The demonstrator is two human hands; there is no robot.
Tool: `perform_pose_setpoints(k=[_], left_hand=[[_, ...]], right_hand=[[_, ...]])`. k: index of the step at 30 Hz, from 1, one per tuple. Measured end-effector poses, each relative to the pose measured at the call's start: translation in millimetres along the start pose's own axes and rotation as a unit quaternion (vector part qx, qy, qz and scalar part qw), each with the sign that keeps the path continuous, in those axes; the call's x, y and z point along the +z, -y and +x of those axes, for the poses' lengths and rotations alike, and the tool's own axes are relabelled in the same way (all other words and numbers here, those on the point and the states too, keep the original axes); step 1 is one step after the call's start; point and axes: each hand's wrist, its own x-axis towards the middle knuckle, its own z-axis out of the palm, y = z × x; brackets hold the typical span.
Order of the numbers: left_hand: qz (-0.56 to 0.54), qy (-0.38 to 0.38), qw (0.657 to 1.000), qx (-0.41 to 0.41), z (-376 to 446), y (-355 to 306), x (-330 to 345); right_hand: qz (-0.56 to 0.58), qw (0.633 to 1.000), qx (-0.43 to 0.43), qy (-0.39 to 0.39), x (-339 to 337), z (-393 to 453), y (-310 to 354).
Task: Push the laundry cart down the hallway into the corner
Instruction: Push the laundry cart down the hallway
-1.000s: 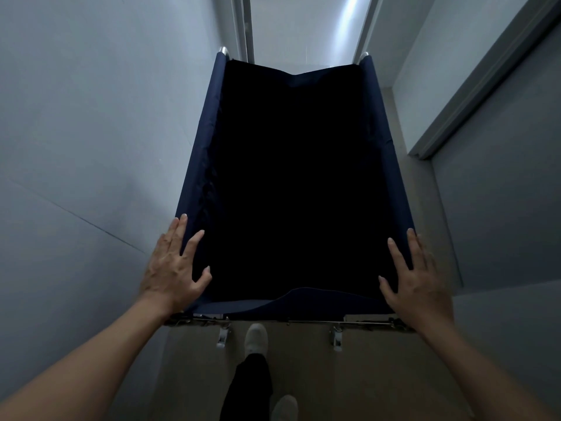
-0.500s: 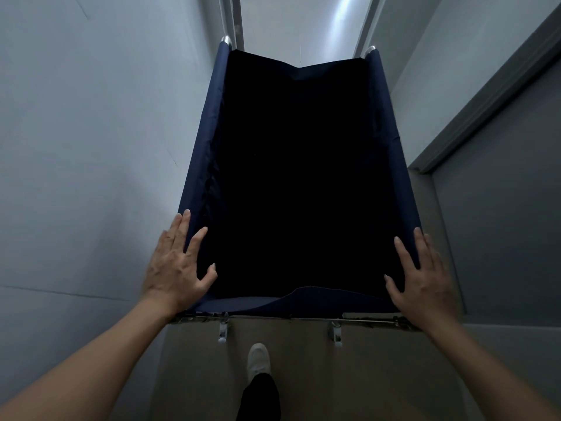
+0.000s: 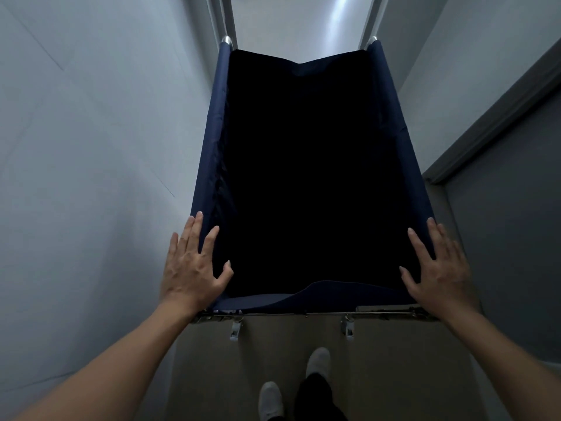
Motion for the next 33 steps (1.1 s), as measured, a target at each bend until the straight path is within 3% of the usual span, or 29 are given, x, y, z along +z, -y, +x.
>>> perform_pose_setpoints(k=[9, 33], left_hand=[[-0.001, -0.004, 0.999, -0.049, 99.3, -12.4, -4.9], [-0.03, -0.003, 0.997, -0.064, 357.4, -17.3, -12.3]], right_hand=[[-0.018, 1.0, -0.017, 0.0, 6.2, 107.1, -22.3], [0.0, 0.999, -0.025, 0.022, -6.3, 379.9, -37.3]])
